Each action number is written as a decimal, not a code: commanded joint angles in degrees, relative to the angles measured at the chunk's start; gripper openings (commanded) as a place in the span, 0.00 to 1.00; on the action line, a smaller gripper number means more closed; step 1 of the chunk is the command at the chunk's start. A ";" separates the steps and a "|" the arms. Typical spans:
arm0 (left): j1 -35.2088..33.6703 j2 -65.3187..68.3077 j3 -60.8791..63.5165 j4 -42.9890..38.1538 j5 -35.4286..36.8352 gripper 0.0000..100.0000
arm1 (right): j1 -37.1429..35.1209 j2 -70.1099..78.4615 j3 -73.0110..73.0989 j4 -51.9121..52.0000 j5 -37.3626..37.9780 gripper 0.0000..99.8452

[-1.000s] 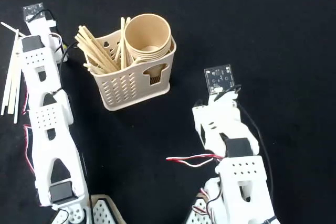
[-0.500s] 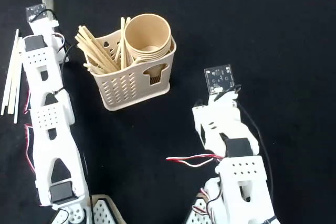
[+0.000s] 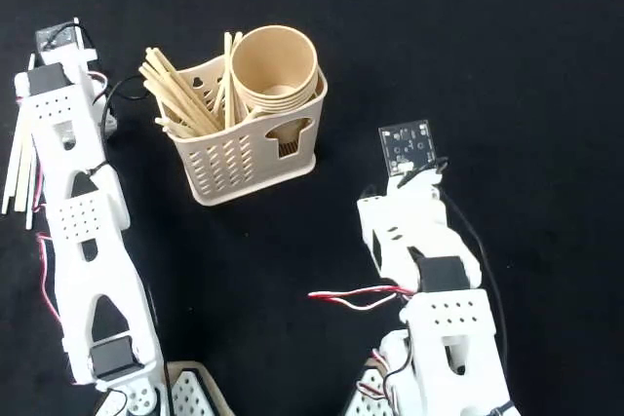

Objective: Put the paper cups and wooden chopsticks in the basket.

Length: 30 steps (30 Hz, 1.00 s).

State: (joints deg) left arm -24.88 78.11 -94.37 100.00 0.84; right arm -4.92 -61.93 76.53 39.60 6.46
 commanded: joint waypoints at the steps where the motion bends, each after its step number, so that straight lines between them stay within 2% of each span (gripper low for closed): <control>1: -2.77 -4.92 -0.48 1.14 -0.26 0.03 | -0.88 -0.92 -0.22 -0.70 0.00 0.17; 6: -2.33 -7.91 8.40 1.23 -3.60 0.03 | -0.88 -0.92 -0.22 -0.88 0.00 0.17; 13: 0.22 -29.36 39.69 1.14 -4.75 0.03 | -0.88 -0.92 -0.22 -0.88 0.00 0.17; 21: 1.36 -53.36 73.98 -1.93 -16.18 0.03 | -0.88 -0.92 -0.22 -0.88 0.00 0.17; 30: -3.91 -67.08 99.38 -7.30 -28.75 0.03 | -0.88 -0.92 -0.22 -0.79 0.00 0.17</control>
State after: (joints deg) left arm -26.81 17.71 -3.38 93.85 -22.29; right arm -4.92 -61.93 76.53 39.60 6.46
